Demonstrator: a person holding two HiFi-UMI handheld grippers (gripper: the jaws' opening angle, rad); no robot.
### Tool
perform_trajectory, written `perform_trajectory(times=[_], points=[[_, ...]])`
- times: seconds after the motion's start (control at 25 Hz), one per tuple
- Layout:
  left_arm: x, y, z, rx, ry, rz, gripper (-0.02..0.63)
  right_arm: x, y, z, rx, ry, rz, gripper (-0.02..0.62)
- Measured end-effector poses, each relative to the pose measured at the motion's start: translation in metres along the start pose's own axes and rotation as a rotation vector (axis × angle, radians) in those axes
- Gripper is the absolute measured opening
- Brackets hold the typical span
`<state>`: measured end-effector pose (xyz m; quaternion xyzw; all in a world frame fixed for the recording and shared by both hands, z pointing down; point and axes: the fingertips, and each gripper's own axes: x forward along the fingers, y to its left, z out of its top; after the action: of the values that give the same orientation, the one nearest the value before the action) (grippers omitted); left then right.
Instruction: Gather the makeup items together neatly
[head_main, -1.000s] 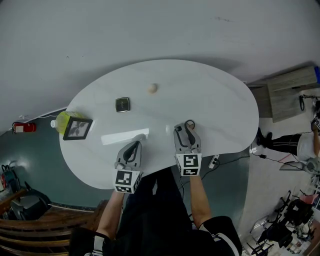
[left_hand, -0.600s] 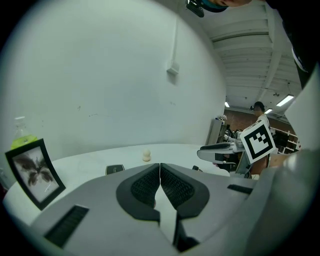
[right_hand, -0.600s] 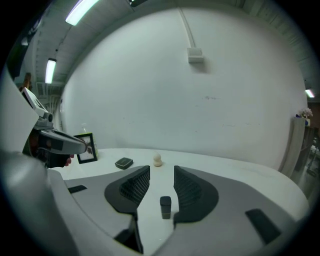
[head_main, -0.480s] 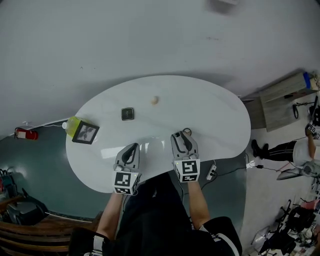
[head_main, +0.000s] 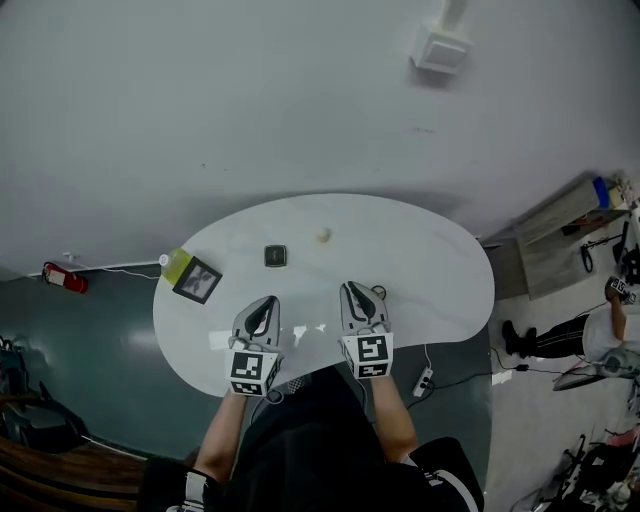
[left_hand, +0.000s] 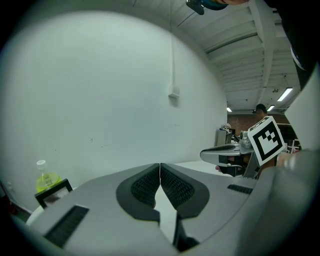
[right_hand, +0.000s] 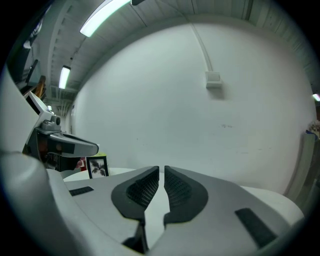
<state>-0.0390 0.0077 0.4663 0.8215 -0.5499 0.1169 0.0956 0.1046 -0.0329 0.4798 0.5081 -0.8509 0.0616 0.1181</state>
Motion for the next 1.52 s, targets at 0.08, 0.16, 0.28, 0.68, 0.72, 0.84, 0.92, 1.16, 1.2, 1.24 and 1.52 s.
perform_trajectory(times=[0.08,0.16,0.28,0.68,0.72,0.84,0.92,1.16,1.2,1.24,1.52], points=[[-0.007,0.001,0.007,0.005,-0.013,0.009,0.02,-0.004,0.006,0.004,-0.007,0.0,0.007,0.05],[-0.014,0.002,0.013,0.008,-0.024,0.016,0.02,-0.008,0.012,0.008,-0.011,-0.001,0.017,0.046],[-0.02,0.004,0.021,0.014,-0.041,0.024,0.02,-0.013,0.02,0.011,-0.013,0.001,0.03,0.043],[-0.029,0.006,0.022,-0.017,-0.042,0.032,0.02,-0.019,0.027,0.023,-0.034,-0.011,0.045,0.042],[-0.029,0.006,0.021,-0.028,-0.04,0.029,0.02,-0.019,0.027,0.021,-0.032,-0.009,0.048,0.042],[-0.029,0.008,0.021,-0.057,-0.047,0.02,0.02,-0.017,0.03,0.02,-0.03,-0.004,0.062,0.041],[-0.029,0.009,0.023,-0.06,-0.059,0.023,0.02,-0.015,0.033,0.019,-0.029,-0.002,0.072,0.042],[-0.031,0.019,0.018,-0.062,-0.055,0.062,0.02,-0.003,0.047,0.017,-0.032,0.01,0.118,0.043],[-0.032,0.021,0.017,-0.058,-0.053,0.071,0.02,0.0,0.05,0.017,-0.035,0.014,0.126,0.042],[-0.032,0.024,0.016,-0.054,-0.051,0.081,0.02,0.003,0.053,0.017,-0.036,0.019,0.135,0.043],[-0.039,0.046,0.008,-0.064,-0.04,0.143,0.02,0.025,0.076,0.022,-0.044,0.028,0.198,0.043]])
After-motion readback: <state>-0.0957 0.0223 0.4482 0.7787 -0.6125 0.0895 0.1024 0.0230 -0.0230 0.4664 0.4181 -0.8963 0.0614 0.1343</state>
